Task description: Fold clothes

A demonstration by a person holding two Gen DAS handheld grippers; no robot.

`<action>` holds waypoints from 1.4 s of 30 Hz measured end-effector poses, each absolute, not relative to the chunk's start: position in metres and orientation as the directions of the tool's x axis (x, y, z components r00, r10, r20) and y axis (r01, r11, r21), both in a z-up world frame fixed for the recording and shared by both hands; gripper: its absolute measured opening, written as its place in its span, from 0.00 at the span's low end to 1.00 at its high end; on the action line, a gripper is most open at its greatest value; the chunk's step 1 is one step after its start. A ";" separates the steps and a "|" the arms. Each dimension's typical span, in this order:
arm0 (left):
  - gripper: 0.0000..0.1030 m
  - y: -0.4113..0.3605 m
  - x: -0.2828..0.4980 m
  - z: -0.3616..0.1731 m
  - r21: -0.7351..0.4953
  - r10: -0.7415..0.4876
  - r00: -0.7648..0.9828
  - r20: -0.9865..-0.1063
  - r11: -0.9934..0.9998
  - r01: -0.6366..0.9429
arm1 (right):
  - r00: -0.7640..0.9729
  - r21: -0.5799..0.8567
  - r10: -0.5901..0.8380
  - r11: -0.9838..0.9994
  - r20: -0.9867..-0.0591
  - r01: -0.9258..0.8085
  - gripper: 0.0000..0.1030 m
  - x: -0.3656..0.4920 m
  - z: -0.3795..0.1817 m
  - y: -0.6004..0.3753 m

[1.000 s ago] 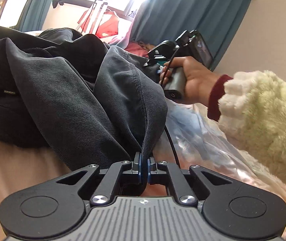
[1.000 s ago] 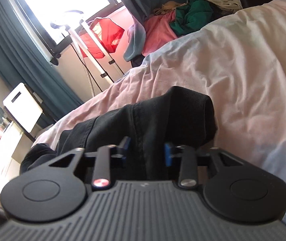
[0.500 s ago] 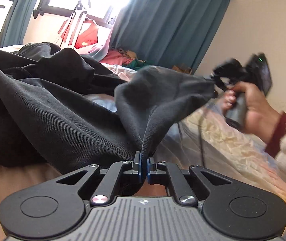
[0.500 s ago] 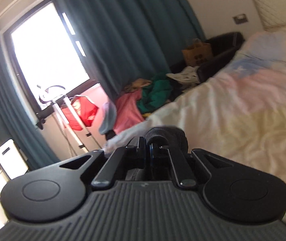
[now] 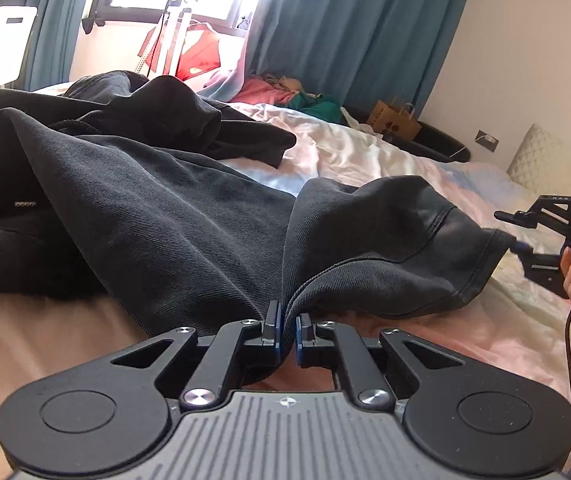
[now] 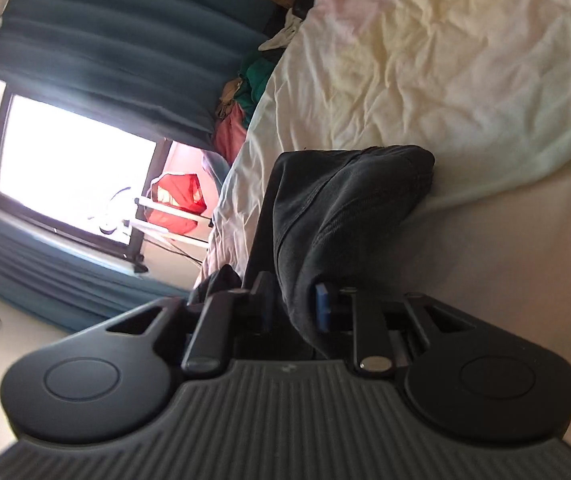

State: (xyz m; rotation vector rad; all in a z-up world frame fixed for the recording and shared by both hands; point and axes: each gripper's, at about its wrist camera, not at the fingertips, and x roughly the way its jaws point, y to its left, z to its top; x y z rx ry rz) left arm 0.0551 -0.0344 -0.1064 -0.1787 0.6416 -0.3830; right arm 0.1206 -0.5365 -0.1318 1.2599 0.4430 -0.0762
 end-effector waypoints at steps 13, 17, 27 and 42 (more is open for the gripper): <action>0.08 -0.035 0.059 -0.116 -0.273 -0.385 0.727 -0.568 0.922 0.275 | 0.921 0.931 0.156 0.138 -0.358 0.338 0.60 0.182 -0.195 -0.575; 0.08 -0.037 0.062 -0.114 -0.298 -0.396 0.730 -0.557 0.916 0.269 | 0.928 0.912 0.072 0.230 -0.365 0.341 0.26 0.194 -0.185 -0.591; 0.13 -0.061 0.065 -0.113 -0.278 -0.479 0.710 -0.516 0.878 0.390 | 0.902 0.784 -0.275 0.452 -0.332 0.426 0.10 0.147 -0.150 -0.632; 0.80 0.011 0.050 -0.087 -0.558 -0.472 0.688 -0.551 0.822 0.118 | 0.816 0.720 -0.234 0.386 -0.528 0.576 0.12 0.135 -0.191 -0.634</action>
